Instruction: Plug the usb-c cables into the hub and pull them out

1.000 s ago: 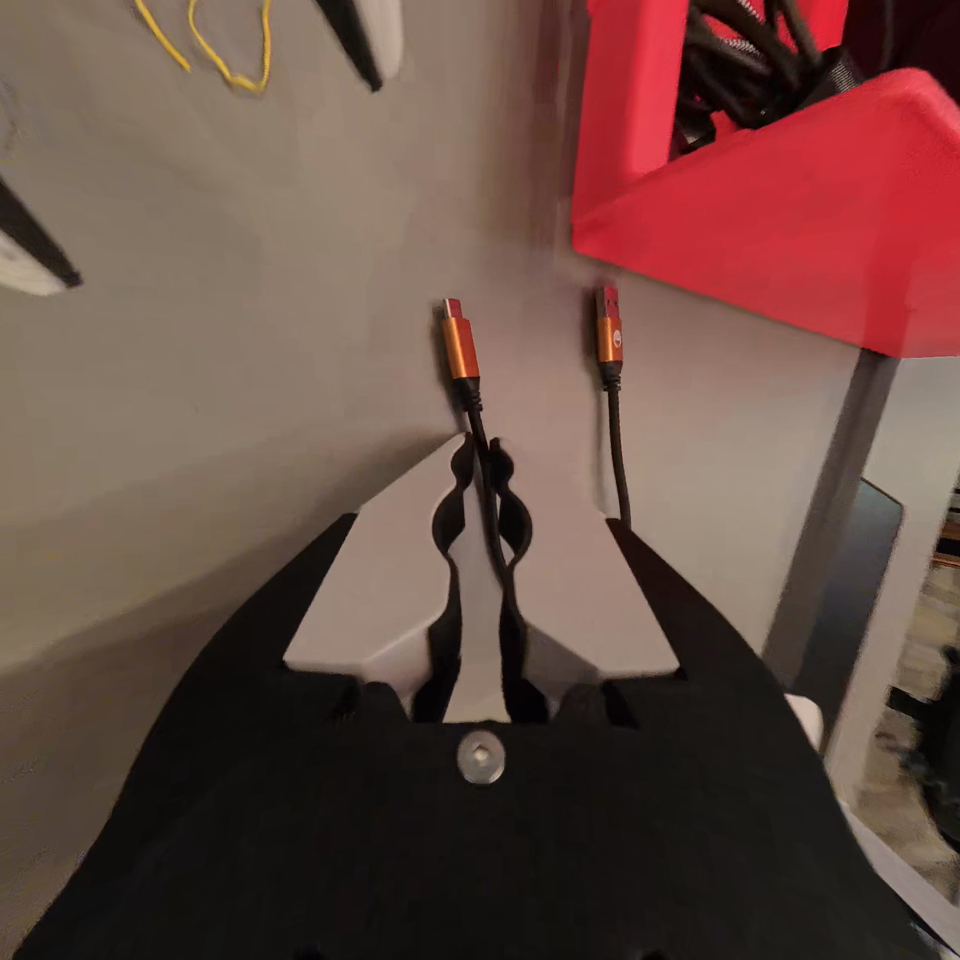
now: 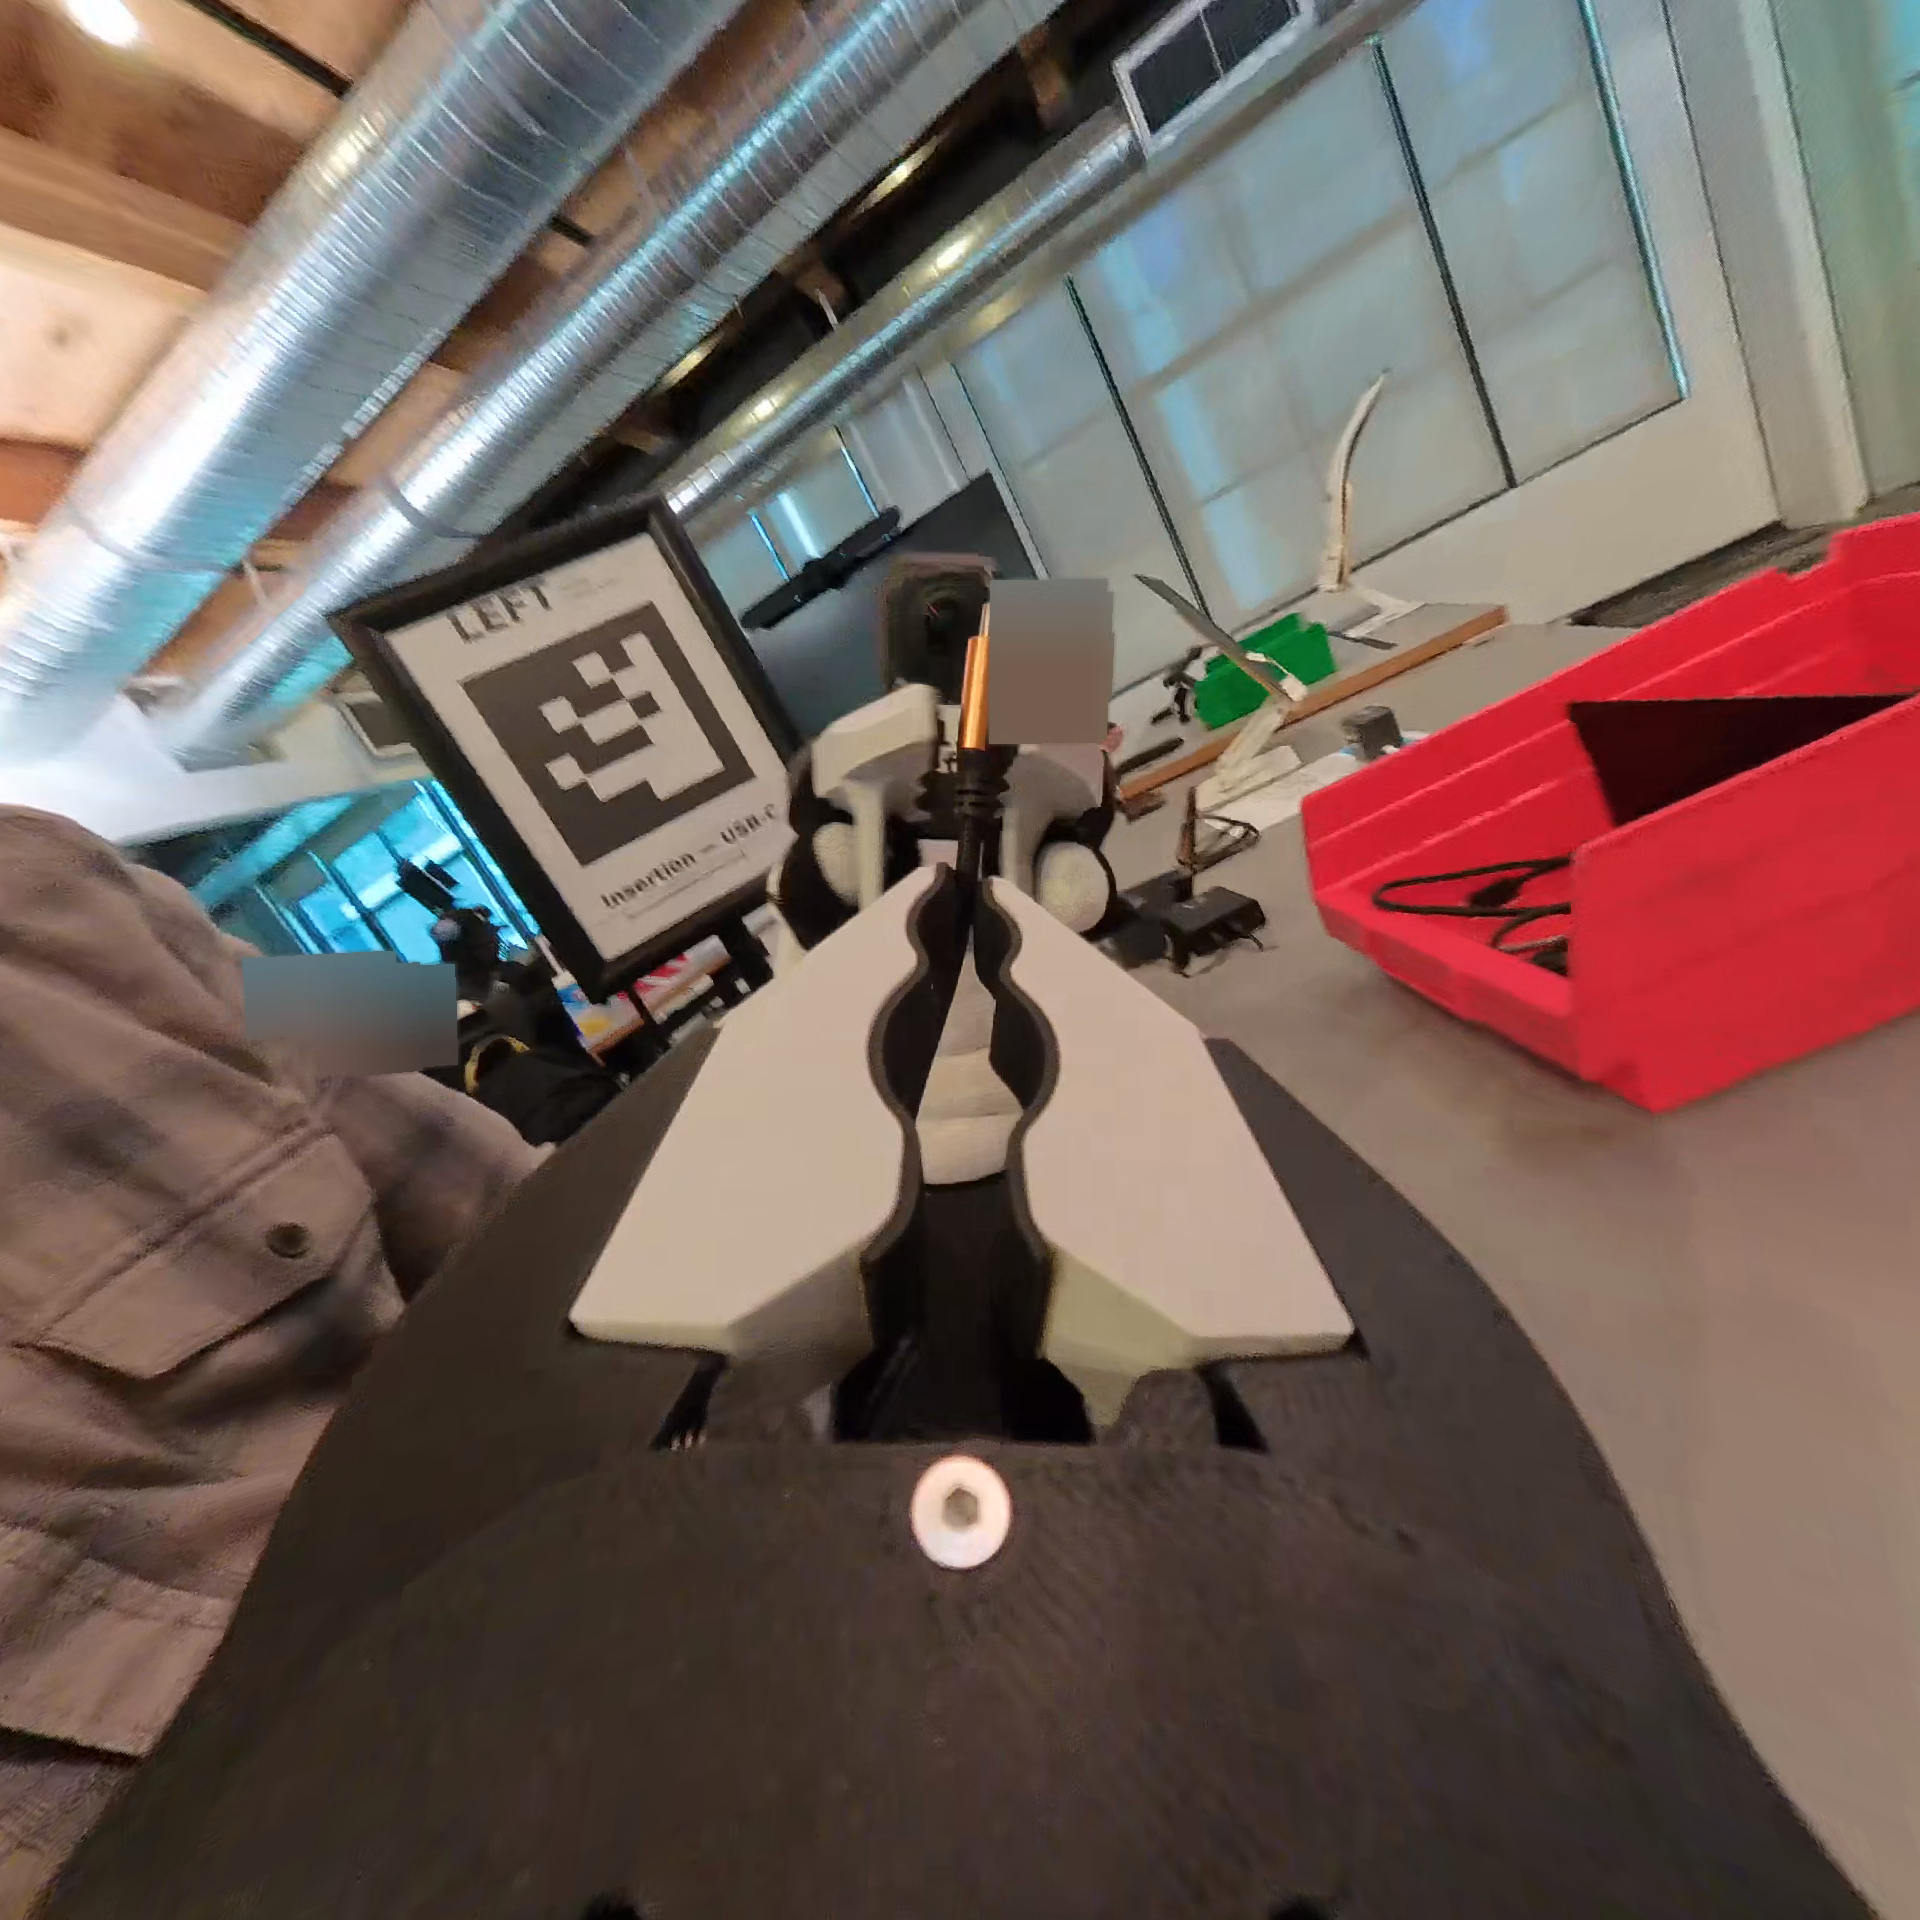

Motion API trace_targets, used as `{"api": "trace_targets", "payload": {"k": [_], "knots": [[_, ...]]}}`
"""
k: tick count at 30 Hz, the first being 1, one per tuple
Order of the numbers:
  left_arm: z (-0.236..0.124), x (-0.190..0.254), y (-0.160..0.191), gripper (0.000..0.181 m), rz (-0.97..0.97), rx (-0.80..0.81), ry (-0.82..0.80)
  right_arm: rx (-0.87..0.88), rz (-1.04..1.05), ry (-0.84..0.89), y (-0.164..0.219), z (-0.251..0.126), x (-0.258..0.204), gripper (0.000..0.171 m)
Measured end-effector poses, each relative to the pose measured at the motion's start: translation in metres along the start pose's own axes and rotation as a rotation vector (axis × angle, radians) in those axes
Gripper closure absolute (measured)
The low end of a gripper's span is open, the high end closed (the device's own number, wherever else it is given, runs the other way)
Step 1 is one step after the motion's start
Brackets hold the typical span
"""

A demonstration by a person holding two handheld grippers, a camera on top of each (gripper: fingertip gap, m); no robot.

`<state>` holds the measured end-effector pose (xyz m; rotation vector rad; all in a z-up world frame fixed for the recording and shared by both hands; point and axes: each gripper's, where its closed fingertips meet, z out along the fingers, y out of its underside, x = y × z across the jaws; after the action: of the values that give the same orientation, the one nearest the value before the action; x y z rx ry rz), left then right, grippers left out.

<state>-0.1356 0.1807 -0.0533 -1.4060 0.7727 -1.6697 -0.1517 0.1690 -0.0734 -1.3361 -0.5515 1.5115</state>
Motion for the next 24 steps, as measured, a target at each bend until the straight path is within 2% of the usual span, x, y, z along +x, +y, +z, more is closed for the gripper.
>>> {"api": "trace_targets", "payload": {"k": [6, 7, 8, 12, 15, 17, 21, 24], "knots": [[0.001, 0.013, 0.005, 0.174, -0.014, -0.03, 0.095, -0.006, -0.004, -0.022, 0.006, 0.001, -0.012, 0.169], [-0.001, 0.016, 0.002, 0.174, -0.014, -0.03, 0.119, -0.038, -0.011, -0.006, 0.007, 0.0, -0.013, 0.15], [-0.002, 0.021, 0.0, 0.175, -0.019, -0.047, 0.154, -0.063, -0.04, 0.009, 0.006, -0.004, -0.015, 0.146], [-0.004, 0.042, 0.02, 0.175, 0.005, -0.342, 0.33, -0.261, -0.408, 0.062, -0.01, -0.022, -0.038, 0.149], [-0.004, 0.053, 0.039, 0.175, 0.036, -0.578, 0.452, -0.482, -0.669, -0.026, -0.02, -0.028, -0.069, 0.152], [-0.005, 0.061, 0.053, 0.175, 0.044, -0.729, 0.543, -0.66, -0.823, -0.066, -0.014, -0.031, -0.075, 0.151], [-0.005, 0.072, 0.07, 0.174, 0.028, -0.913, 0.701, -0.959, -0.978, -0.168, 0.017, -0.039, -0.07, 0.15], [-0.009, 0.075, 0.081, 0.174, 0.004, -1.013, 0.776, -1.037, -1.012, -0.213, 0.031, -0.044, -0.066, 0.158]]}}
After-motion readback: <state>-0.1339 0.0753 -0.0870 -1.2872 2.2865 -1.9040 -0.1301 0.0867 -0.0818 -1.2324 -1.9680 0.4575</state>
